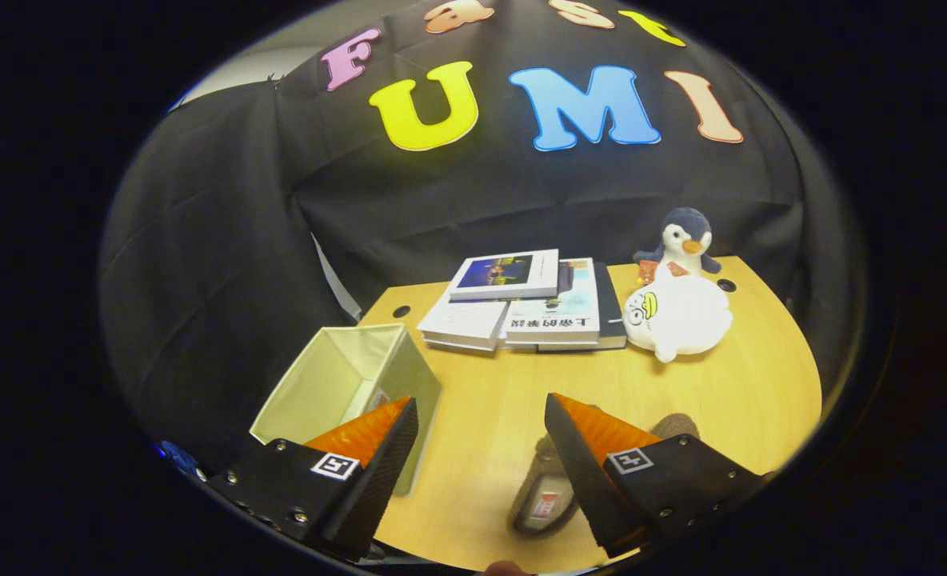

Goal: Open the storage box then place both shoes into the box .Put the left shoe in first, then the right shoe, with the right side of both shoes facing outward in a uniform manner.

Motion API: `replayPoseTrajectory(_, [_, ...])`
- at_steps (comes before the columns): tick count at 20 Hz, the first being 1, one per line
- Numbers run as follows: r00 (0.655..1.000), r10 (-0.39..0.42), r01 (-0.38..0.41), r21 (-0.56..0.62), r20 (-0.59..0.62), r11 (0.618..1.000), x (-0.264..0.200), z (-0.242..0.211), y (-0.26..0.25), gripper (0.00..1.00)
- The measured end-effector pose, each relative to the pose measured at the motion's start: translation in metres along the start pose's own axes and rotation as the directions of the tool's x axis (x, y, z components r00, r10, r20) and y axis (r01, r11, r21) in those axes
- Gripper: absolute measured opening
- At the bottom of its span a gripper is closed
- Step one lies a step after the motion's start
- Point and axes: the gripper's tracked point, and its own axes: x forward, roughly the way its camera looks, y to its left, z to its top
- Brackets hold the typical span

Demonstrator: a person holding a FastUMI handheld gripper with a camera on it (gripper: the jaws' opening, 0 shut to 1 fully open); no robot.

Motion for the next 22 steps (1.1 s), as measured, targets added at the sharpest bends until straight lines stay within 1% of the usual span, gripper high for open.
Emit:
replayPoseTrajectory(4, [0.998, -0.056, 0.057, 0.007, -0.039, 0.998, 0.011, -0.030, -0.031, 0.97])
replayPoseTrajectory(11, [0.985, -0.128, 0.131, 0.016, -0.118, 0.991, 0.022, -0.078, -0.072, 0.97])
replayPoseTrajectory(17, [0.966, -0.161, 0.166, 0.010, -0.204, 0.986, 0.031, -0.116, -0.096, 0.98])
replayPoseTrajectory(22, [0.946, -0.183, 0.185, -0.020, -0.269, 0.983, 0.040, -0.142, -0.108, 0.98])
